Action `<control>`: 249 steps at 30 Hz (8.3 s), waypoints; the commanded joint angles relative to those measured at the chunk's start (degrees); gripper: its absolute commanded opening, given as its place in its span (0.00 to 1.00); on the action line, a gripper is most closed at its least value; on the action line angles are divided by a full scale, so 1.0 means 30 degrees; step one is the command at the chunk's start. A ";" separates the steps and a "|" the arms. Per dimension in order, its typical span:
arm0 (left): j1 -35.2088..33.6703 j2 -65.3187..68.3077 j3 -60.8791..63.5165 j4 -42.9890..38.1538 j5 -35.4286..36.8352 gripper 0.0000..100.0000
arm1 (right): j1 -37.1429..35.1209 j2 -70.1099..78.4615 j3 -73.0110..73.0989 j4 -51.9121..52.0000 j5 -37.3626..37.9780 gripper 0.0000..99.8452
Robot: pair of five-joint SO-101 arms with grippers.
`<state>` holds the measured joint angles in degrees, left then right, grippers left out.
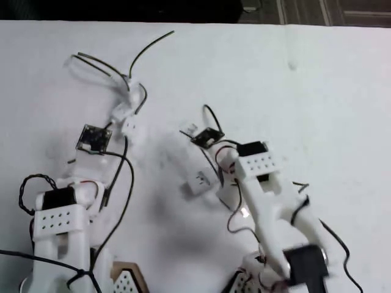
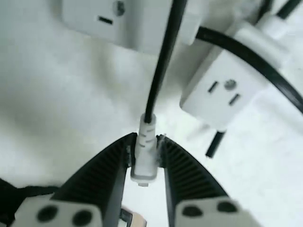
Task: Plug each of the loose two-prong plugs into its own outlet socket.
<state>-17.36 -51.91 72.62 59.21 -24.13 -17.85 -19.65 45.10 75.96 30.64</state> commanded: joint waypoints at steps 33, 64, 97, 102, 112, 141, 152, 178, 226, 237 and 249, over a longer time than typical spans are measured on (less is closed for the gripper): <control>1.2352 -1.3553 -0.4132 0.3487 0.6242 0.05 | -1.0535 -1.9238 -0.2989 0.4234 -0.7678 0.02; 2.1641 -1.7392 -0.2022 0.3165 0.4601 0.05 | -1.1853 -1.9179 0.1670 0.0513 -0.7473 0.02; 1.1648 -0.7458 -0.4747 0.3370 0.1641 0.25 | 0.1099 -1.9179 0.2520 -0.0308 -0.5744 0.02; 1.2264 -0.2242 -0.6974 0.3106 0.0381 0.28 | 0.3736 -1.9179 0.3897 -0.1802 -0.5714 0.02; 1.4784 0.7136 -0.7560 -0.2520 0.0352 0.29 | 0.7399 -1.9179 0.6593 -0.4440 -0.4689 0.02; 1.4520 2.2842 -2.0777 0.2198 0.0469 0.07 | 0.7839 -1.9209 0.6652 -0.4322 -0.4689 0.02; 1.3319 1.5399 -1.7905 0.2989 0.1934 0.02 | 0.7839 -1.9209 0.6652 -0.4293 -0.4689 0.02; 1.1062 0.3883 -1.2015 0.2901 0.2198 0.28 | 0.7751 -1.9209 0.6974 -0.4322 -0.4689 0.02; 0.9890 2.7414 -2.5846 0.7355 0.0791 0.18 | 0.7692 -1.9238 0.7062 -0.4059 -0.4689 0.02; 1.0271 2.5949 -2.5143 0.7355 0.0791 0.09 | 0.7692 -1.9238 0.7062 -0.4059 -0.4689 0.02; 1.0242 1.8037 -1.9956 0.7062 0.1524 0.28 | 0.7692 -1.9238 0.7062 -0.4059 -0.4689 0.02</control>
<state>15.16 8.22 12.48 80.92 -20.00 5.19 -76.70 66.73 63.91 16.13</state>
